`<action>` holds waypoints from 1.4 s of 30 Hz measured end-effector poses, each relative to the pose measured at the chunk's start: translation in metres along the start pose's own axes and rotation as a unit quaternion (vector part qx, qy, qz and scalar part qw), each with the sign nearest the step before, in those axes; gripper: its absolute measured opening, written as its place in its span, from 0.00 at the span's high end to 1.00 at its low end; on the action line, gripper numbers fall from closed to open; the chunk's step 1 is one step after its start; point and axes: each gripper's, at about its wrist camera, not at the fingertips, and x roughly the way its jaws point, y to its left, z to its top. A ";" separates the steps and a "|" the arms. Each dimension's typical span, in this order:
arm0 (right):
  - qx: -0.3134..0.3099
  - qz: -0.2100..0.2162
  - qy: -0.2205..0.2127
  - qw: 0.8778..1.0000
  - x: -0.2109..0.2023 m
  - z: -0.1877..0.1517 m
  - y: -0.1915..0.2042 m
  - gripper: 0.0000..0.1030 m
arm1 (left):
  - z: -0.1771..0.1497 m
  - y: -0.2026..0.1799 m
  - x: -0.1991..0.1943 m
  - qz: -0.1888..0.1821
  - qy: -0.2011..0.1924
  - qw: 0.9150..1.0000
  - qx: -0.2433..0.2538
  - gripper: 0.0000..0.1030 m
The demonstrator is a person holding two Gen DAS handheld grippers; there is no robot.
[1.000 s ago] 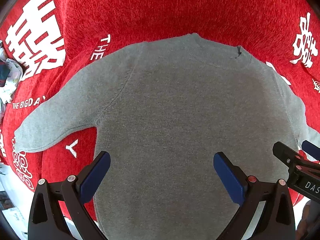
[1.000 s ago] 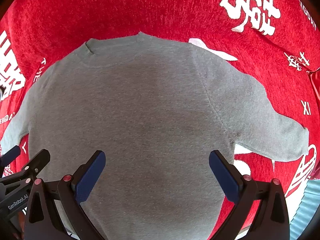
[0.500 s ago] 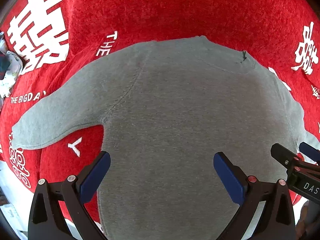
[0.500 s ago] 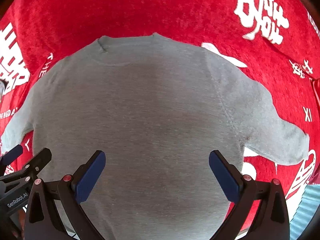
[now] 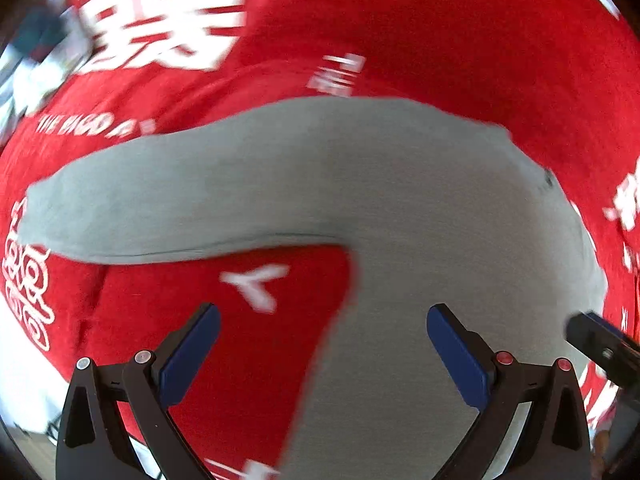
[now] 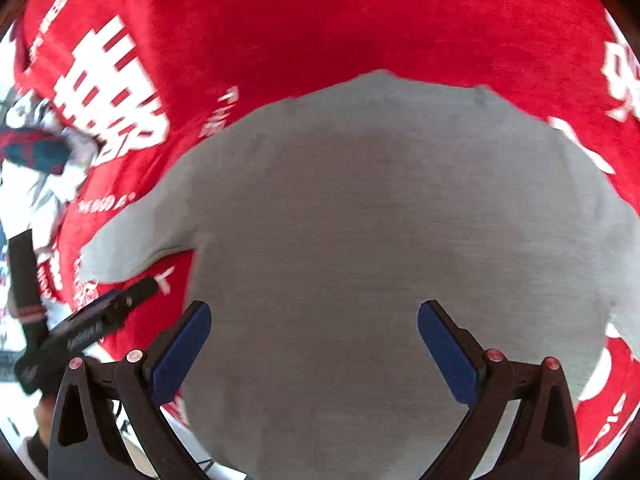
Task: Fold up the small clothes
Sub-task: 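Lower the left tool and grasp the sleeve cuff nearest it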
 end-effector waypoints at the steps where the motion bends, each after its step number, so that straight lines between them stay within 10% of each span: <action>1: -0.009 0.002 0.005 1.000 0.004 0.000 0.008 0.00 | 0.001 0.013 0.001 0.002 -0.003 1.000 -0.013 0.00; 10: -0.064 -0.002 0.054 0.996 0.037 -0.010 0.058 0.00 | 0.006 0.147 0.043 -0.033 -0.010 0.987 -0.160 0.00; 19: -0.080 -0.010 0.068 0.994 0.044 -0.014 0.073 0.00 | 0.021 0.190 0.042 -0.085 -0.077 0.960 -0.254 0.01; 22: -0.077 -0.008 0.068 0.995 0.044 -0.015 0.073 0.00 | 0.020 0.202 0.034 -0.051 -0.090 0.959 -0.265 0.38; 24: -0.075 -0.007 0.069 0.995 0.045 -0.017 0.074 0.00 | 0.019 0.209 0.035 -0.046 -0.090 0.959 -0.265 0.91; 32: -0.050 0.001 0.041 0.998 0.029 -0.027 0.059 0.00 | 0.023 0.199 -0.002 -0.103 -0.140 0.968 -0.183 0.93; 42: 0.030 0.007 -0.028 0.999 -0.035 -0.031 -0.031 0.00 | 0.053 0.014 -0.080 -0.174 -0.205 0.961 0.061 0.93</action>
